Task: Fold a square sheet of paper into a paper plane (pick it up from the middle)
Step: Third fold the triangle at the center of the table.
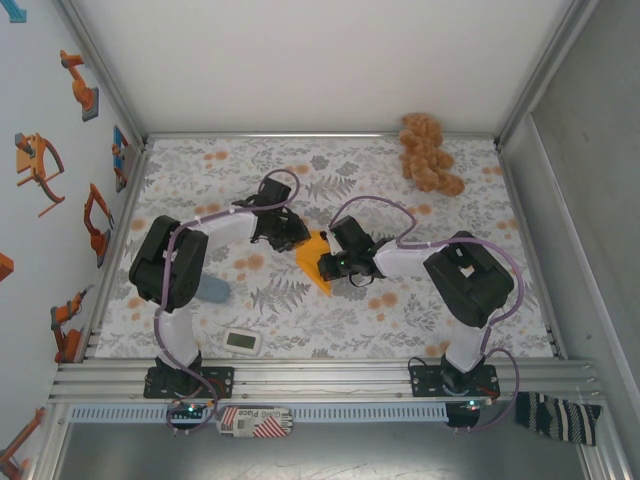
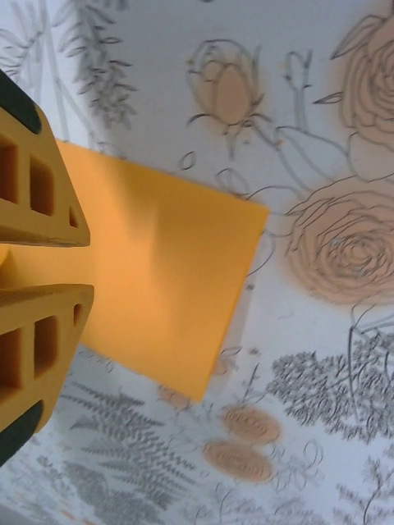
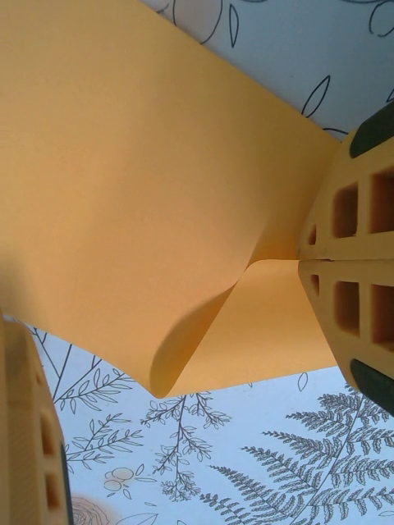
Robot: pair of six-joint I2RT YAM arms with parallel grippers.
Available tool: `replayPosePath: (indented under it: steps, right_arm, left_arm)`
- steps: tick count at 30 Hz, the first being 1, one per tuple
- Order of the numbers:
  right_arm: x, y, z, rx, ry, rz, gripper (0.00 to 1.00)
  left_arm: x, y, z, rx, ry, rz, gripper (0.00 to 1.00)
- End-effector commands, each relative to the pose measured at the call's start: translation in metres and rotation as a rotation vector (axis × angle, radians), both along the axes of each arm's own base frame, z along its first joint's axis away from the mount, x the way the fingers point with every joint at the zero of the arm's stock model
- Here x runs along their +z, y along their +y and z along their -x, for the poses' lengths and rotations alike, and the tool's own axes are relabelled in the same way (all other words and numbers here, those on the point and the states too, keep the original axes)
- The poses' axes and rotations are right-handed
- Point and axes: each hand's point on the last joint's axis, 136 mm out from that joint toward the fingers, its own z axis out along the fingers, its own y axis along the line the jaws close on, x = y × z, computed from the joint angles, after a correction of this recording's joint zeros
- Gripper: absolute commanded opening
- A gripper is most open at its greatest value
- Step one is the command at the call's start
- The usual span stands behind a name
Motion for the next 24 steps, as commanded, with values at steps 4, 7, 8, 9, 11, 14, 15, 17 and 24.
replayPosePath:
  steps: [4,7,8,9,11,14,15,17,24]
  right_arm:
    - [0.007,-0.003,-0.005,-0.021,0.002,-0.003,0.00]
    - [0.008,-0.003,-0.005,-0.022,0.001,-0.003,0.00]
    - [0.009,-0.003,-0.006,-0.023,-0.002,-0.005,0.00]
    - [0.010,-0.004,-0.006,-0.025,-0.002,-0.006,0.00]
    - [0.012,-0.004,-0.007,-0.029,-0.007,-0.007,0.00]
    - [0.015,-0.005,-0.008,-0.032,-0.014,-0.010,0.00]
    - [0.014,-0.005,-0.008,-0.033,-0.013,-0.010,0.00]
    - [0.016,-0.004,-0.008,-0.030,-0.016,-0.013,0.00]
    - [0.017,-0.005,-0.008,-0.032,-0.020,-0.013,0.00]
  left_arm:
    - [-0.018,-0.002,0.002,-0.066,0.061,-0.037,0.21]
    - [-0.024,-0.001,0.006,-0.071,0.079,-0.047,0.20]
    - [-0.026,0.001,0.007,-0.071,0.086,-0.053,0.20]
    - [-0.027,0.002,0.008,-0.075,0.090,-0.061,0.20]
    - [-0.031,0.005,0.011,-0.075,0.101,-0.079,0.20]
    - [-0.037,0.009,0.014,-0.078,0.112,-0.099,0.19]
    - [-0.039,0.010,0.015,-0.079,0.117,-0.103,0.19]
    - [-0.040,0.010,0.016,-0.080,0.121,-0.106,0.19]
    - [-0.044,0.010,0.015,-0.084,0.125,-0.110,0.19]
